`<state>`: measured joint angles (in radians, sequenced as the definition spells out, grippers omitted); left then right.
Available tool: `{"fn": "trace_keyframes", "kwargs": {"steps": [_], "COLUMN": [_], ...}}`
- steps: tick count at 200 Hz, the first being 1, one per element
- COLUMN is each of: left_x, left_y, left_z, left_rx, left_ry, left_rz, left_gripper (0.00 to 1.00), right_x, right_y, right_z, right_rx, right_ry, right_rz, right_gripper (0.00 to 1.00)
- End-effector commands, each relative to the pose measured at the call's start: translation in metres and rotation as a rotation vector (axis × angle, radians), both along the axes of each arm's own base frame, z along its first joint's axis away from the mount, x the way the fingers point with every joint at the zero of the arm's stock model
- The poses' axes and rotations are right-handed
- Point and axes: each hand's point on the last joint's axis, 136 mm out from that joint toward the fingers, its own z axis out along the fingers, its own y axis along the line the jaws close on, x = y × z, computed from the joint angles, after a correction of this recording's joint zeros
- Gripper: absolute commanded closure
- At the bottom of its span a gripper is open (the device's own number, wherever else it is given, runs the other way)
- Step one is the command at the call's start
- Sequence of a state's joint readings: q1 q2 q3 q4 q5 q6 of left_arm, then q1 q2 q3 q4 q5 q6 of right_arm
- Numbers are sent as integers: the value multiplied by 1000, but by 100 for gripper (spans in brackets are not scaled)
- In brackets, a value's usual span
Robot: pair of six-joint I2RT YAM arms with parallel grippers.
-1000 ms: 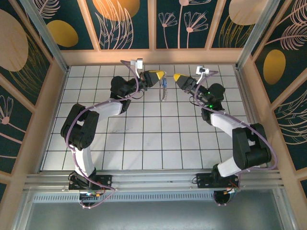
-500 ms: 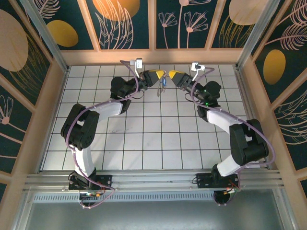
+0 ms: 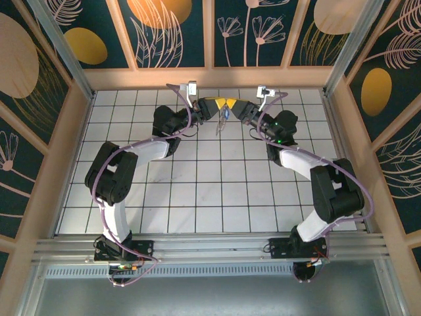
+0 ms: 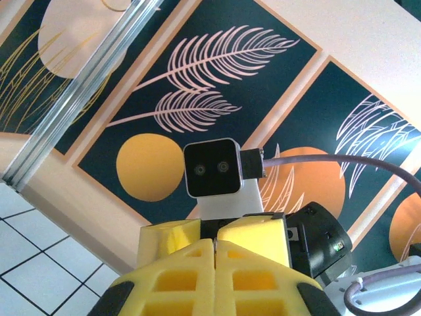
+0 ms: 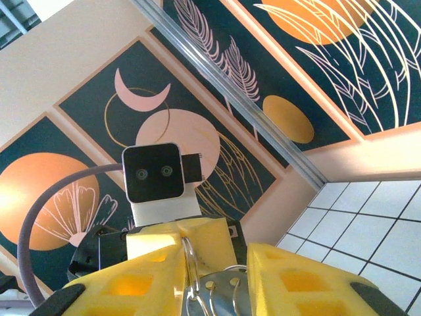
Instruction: Put the keys on the keyring
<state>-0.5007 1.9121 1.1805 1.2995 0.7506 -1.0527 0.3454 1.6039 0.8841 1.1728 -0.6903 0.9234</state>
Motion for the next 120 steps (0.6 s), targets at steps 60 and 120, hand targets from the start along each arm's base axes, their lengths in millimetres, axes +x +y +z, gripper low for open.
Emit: {"fn": "trace_keyframes", "kwargs": {"steps": [60,120], "left_x": [-5,-1], "left_y": [0,-2], "left_z": [10,11], "left_rx": [-33,-14], "left_ry": [-45,-58], "left_rz": [-10,4], "left_gripper": [100,84], "right_x": [-8,-2], "right_y": [11,5], "right_z": [24,19], "right_rx": [18,-9], "right_ry": [-90,-83], "right_rz": [55,25], "right_gripper": [100,100]}}
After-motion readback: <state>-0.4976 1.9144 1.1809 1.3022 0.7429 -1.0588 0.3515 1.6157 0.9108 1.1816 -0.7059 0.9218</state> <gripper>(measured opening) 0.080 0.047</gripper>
